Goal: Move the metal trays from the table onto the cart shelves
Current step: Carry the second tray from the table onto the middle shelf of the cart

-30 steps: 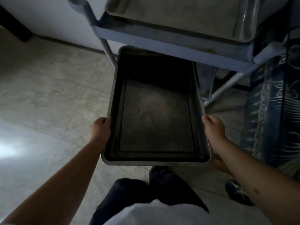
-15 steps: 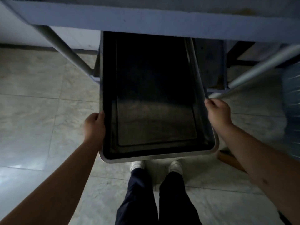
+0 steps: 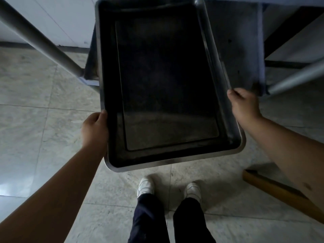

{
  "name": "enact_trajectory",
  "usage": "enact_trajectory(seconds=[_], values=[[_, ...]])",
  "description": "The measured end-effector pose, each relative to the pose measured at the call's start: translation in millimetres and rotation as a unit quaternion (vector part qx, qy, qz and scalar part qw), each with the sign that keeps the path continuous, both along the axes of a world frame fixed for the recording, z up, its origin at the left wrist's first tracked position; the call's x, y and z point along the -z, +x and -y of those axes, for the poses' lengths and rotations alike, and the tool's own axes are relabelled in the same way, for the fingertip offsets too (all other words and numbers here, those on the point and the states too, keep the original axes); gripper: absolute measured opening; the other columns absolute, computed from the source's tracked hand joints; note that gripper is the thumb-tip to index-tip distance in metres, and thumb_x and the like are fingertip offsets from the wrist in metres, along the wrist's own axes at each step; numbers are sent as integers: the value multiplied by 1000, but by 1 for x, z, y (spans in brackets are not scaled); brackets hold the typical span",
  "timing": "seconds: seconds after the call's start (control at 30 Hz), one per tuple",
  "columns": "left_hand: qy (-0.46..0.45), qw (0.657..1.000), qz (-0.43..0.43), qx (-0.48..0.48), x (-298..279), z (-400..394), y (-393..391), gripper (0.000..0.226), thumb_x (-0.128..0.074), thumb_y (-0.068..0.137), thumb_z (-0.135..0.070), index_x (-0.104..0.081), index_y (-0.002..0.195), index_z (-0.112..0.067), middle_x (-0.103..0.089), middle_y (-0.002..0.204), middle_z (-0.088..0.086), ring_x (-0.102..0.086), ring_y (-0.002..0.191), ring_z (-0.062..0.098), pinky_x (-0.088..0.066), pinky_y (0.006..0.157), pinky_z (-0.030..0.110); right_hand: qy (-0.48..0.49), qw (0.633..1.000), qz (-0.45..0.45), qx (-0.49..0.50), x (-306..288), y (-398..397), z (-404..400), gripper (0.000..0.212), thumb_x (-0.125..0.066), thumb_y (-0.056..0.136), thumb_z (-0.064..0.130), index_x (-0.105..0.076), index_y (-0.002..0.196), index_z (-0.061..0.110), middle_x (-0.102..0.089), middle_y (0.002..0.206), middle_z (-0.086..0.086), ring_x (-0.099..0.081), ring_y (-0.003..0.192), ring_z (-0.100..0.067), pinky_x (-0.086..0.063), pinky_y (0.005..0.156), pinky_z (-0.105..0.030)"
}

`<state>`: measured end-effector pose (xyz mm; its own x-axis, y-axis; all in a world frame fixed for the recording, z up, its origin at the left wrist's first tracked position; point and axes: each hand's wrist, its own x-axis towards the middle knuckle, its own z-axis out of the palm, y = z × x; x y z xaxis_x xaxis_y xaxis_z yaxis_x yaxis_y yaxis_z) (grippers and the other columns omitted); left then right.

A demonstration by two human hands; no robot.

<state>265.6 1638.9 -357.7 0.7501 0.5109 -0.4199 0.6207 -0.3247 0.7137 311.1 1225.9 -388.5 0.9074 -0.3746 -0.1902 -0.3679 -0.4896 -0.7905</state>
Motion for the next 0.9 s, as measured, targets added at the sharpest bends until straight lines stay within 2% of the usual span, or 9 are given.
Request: enact_trajectory(seconds=[0.13, 0.3, 0.4, 0.53, 0.6, 0.7, 0.77, 0.83, 0.9], values=[[-15, 1000, 3, -24, 6, 7, 4, 38, -56, 93, -42, -68, 83, -7, -70, 85, 20, -62, 75, 27, -54, 77, 55, -20, 999, -7, -41, 4, 19, -1, 34, -54, 98, 22, -62, 86, -8, -52, 74, -16, -45, 71, -20, -32, 56, -17], [-37, 998, 22, -43, 14, 19, 10, 34, -55, 95, -40, -64, 74, -15, -62, 67, -1, -57, 65, 13, -46, 64, 36, -56, 996, 0, -69, 5, 41, 0, 38, -52, 99, 20, -58, 85, -15, -48, 74, -18, -42, 70, -21, -28, 58, -30], [-47, 998, 21, -38, 17, 26, 13, 32, -53, 96, -43, -64, 76, -20, -63, 66, -9, -58, 60, 4, -43, 59, 29, -49, 997, -4, -57, 7, 55, 8, 32, -52, 98, 23, -62, 89, -6, -49, 74, -15, -42, 62, -12, -33, 57, -24], [-73, 996, 29, -49, 17, 34, 17, 31, -53, 97, -41, -65, 81, -18, -68, 78, 0, -65, 78, 18, -52, 69, 35, -112, 989, -55, -76, -1, 55, 11, 39, -41, 99, 40, -48, 71, 14, -46, 64, -6, -44, 66, -21, -33, 64, -32], [-86, 994, 26, -54, 15, 37, 16, 30, -53, 98, -41, -66, 81, -20, -69, 84, 4, -67, 85, 23, -54, 79, 42, -167, 980, -94, -53, -3, 35, 12, 43, -37, 99, 44, -54, 80, 10, -58, 80, -17, -52, 79, -31, -36, 69, -35], [-110, 992, 11, -65, 11, 39, 14, 29, -55, 97, -43, -69, 87, -20, -73, 93, 7, -71, 96, 28, -56, 91, 49, -222, 969, -108, 27, -8, -26, 5, 48, -47, 95, 45, -56, 125, 9, -53, 128, -26, -48, 118, -40, -39, 92, -39], [-118, 991, 10, -69, 10, 40, 13, 28, -55, 97, -43, -68, 88, -20, -73, 92, 6, -71, 97, 27, -56, 92, 50, -149, 975, -57, 152, -9, -75, -16, 58, -54, 90, 43, -48, 131, 2, -49, 129, -24, -44, 121, -38, -36, 92, -31], [-127, 989, 6, -70, 9, 42, 13, 29, -54, 97, -43, -67, 87, -20, -72, 93, 7, -71, 98, 29, -56, 92, 51, 61, 962, -75, 255, -8, -111, -48, 47, -54, 94, 43, -46, 120, 5, -54, 114, -14, -54, 106, -28, -42, 77, -22], [-136, 988, 2, -75, 9, 43, 12, 29, -54, 97, -44, -67, 88, -19, -72, 92, 7, -71, 96, 29, -56, 91, 51, 198, 948, -104, 227, -5, -128, -80, 34, -49, 99, 44, -50, 111, 13, -62, 94, -2, -62, 84, -14, -45, 69, -24]])
